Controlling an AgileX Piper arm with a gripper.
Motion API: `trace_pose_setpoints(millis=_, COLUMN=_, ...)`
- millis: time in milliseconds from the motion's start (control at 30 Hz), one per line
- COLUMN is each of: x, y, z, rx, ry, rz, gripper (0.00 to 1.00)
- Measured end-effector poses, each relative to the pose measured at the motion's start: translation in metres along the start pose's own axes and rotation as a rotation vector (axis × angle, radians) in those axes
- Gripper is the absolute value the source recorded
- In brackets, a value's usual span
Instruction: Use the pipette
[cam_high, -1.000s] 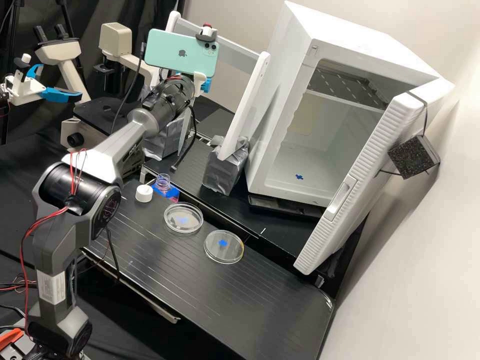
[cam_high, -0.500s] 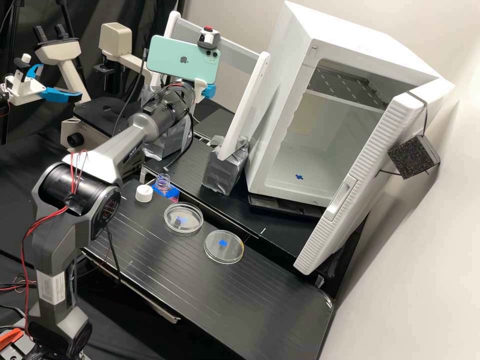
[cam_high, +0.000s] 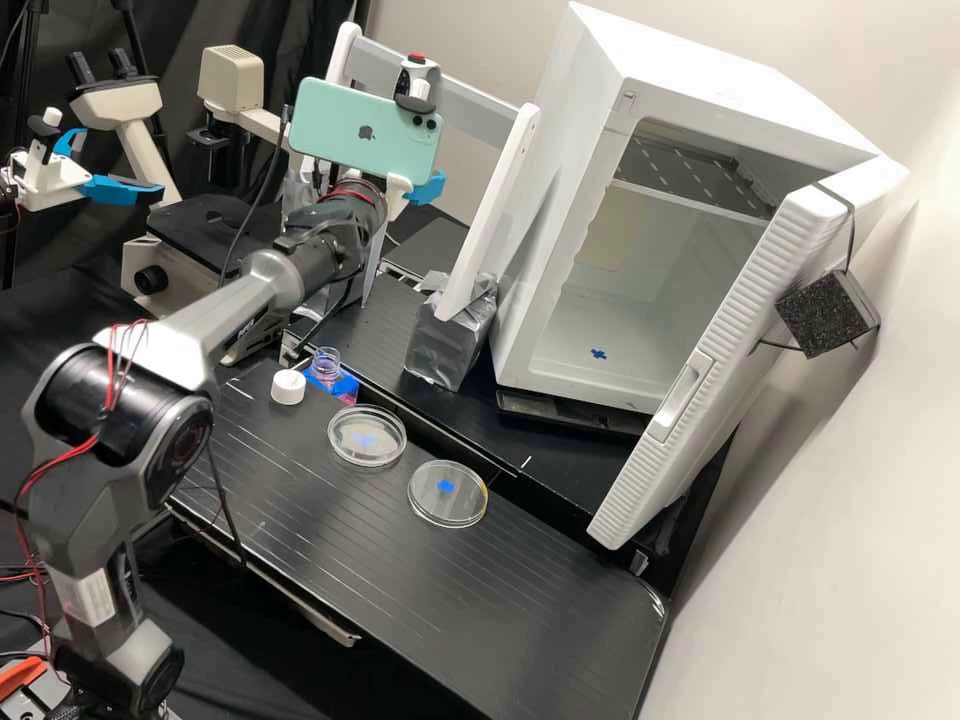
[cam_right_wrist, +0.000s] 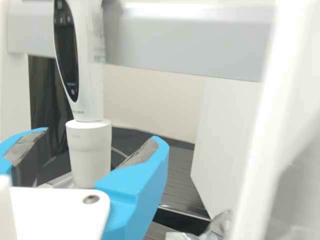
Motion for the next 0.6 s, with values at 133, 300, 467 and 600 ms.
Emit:
trace_pose_setpoints(millis=133, x=-0.039, y=-0.002, z=0.007, rx=0.038, ry=0.005, rz=0.046, gripper=1.00)
trace_pose_setpoints(millis=300, x=-0.089, y=-0.014, z=0.018, rx=0.051, ry=-0.013, rz=0.064, gripper=1.00)
trace_pose_setpoints(millis=467, x=-0.137, y=-0.031, z=0.034, rx=0.036, ry=-0.044, rz=0.087, gripper=1.00)
trace_pose_setpoints(millis=600, x=-0.163, y=-0.047, z=0.049, rx=0.039, ry=-0.058, rz=0.090, gripper=1.00)
